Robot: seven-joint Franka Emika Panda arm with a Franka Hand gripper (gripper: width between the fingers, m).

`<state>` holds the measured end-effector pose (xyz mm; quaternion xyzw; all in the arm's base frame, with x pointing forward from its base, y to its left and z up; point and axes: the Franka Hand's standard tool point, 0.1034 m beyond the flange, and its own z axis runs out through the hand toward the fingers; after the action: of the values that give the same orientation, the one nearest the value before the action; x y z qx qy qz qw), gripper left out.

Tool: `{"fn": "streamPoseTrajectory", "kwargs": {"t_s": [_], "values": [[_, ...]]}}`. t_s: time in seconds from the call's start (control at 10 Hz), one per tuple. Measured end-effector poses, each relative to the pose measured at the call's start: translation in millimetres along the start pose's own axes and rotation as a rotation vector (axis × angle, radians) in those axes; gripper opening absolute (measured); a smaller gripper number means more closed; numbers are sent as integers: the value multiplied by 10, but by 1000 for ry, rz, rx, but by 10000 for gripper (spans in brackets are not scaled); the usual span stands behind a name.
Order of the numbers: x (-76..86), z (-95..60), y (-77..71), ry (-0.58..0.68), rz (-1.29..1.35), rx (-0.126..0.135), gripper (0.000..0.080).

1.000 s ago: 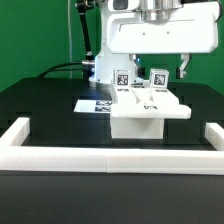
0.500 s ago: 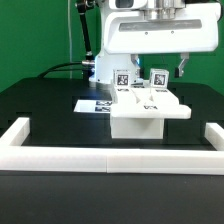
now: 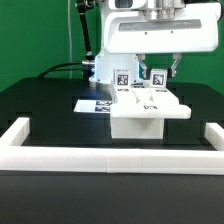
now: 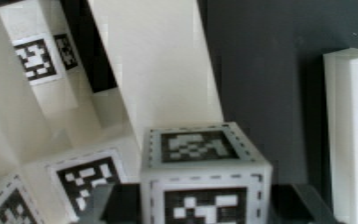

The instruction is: Assemble chair

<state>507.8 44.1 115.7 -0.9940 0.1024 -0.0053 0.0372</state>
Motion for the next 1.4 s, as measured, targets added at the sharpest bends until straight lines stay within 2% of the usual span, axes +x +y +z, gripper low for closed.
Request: {"fn": "streamPoseTrajectory", "kwargs": {"t_s": [1.4], "values": [[-16, 13, -49, -12, 953, 17, 288]]}}
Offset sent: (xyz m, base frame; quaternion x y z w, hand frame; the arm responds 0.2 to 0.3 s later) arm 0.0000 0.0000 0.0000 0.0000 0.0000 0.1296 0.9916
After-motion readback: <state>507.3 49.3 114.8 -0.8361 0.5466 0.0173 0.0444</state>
